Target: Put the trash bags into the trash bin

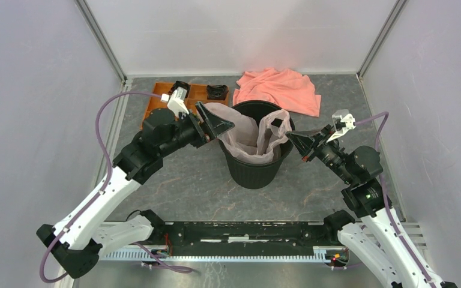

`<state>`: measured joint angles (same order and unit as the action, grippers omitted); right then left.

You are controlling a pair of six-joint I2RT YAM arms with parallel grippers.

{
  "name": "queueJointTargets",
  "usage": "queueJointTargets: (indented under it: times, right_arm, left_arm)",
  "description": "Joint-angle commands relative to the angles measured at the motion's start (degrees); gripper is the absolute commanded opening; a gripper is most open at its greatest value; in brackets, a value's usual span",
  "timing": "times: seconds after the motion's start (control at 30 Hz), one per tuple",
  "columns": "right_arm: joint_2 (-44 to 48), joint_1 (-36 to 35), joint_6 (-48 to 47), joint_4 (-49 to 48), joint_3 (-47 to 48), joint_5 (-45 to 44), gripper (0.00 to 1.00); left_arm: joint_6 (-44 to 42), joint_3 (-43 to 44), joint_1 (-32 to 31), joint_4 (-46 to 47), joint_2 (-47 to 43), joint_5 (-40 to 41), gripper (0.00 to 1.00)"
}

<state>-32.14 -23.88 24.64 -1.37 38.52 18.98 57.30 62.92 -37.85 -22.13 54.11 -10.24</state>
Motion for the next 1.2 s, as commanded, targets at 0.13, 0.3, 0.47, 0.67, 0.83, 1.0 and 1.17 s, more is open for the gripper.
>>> queueJointTargets:
  times: [0.13,0.3,0.47,0.67,0.83,1.0,1.17]
  right_arm:
    - [0.4,0.2,0.0,1.2,1.2,-2.3,0.01]
    - [0.3,0.2,1.0,4.2,2.1,-1.2,0.01]
    - [-1.0,0.2,1.6,6.7,4.3,-0.6,0.01]
    - [-1.0,0.2,6.9,5.6,5.1,0.7,0.01]
    - [2.1,0.2,6.2,14.4,7.6,-2.8,0.01]
    - [6.9,0.2,6.0,23.1,7.3,-9.3,0.01]
    - [11.3,0.2,5.8,28.8,5.2,-14.0,0.01]
  left_arm:
    - [-6.4,2.0,-0.8,-3.8,0.3,15.5,0.70]
    - [-5.7,-0.7,-0.8,-3.1,-0.6,11.5,0.44]
    - [-5.9,-3.0,-0.8,-3.4,-5.0,10.5,0.28]
    - [-5.9,-3.4,-0.8,-5.4,-5.9,4.8,0.06]
    - [-4.5,-6.7,-0.8,-5.3,-9.0,2.3,0.02]
    - [-1.5,-12.4,-0.8,-4.6,-12.7,1.8,0.02]
    - [-0.1,-15.9,-0.8,-4.0,-14.6,0.4,0.02]
